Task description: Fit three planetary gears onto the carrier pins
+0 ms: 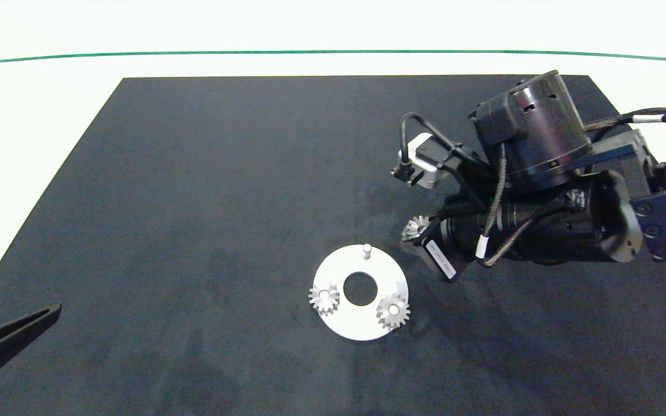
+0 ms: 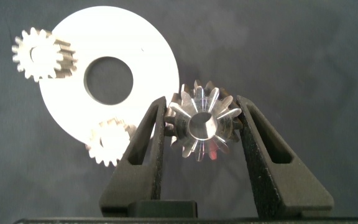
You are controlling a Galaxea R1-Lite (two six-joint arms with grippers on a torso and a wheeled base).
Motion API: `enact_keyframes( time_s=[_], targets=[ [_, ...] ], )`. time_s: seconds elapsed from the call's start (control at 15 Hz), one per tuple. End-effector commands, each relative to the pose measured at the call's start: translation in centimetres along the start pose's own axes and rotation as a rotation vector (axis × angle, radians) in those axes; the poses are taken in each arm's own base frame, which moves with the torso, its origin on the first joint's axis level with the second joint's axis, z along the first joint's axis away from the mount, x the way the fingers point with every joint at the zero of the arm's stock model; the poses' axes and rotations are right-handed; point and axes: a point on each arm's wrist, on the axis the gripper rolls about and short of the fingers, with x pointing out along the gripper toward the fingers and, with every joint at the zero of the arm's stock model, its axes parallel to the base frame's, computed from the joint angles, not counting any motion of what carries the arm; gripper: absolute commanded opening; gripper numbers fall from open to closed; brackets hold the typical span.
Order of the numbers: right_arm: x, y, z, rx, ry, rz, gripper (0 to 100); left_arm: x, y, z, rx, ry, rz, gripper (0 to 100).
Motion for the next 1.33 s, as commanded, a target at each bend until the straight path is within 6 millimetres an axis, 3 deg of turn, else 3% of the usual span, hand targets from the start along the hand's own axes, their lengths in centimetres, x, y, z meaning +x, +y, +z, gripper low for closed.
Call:
enact_keyframes(
  time_s=[0.07, 0.4, 1.0, 1.33],
  targets=[
    [2.5, 1.3, 0.7, -0.028, 0.041, 0.019, 4, 0.0, 0.0, 0.0, 0.001, 0.002, 0.003, 100],
    [3.1, 2.6, 1.3, -0.054, 0.052, 0.049, 4, 0.0, 0.0, 0.0, 0.0, -0.001, 0.004, 100],
    [4.4, 2.9, 1.2, -0.054, 0.072, 0.05, 4, -0.2, 0.1, -0.1, -0.008, 0.0, 0.014, 100],
    [5.0, 2.9, 2.3, -0.045, 0.043, 0.045, 4, -0.3, 0.2, -0.1, -0.012, -0.003, 0.014, 100]
  ],
)
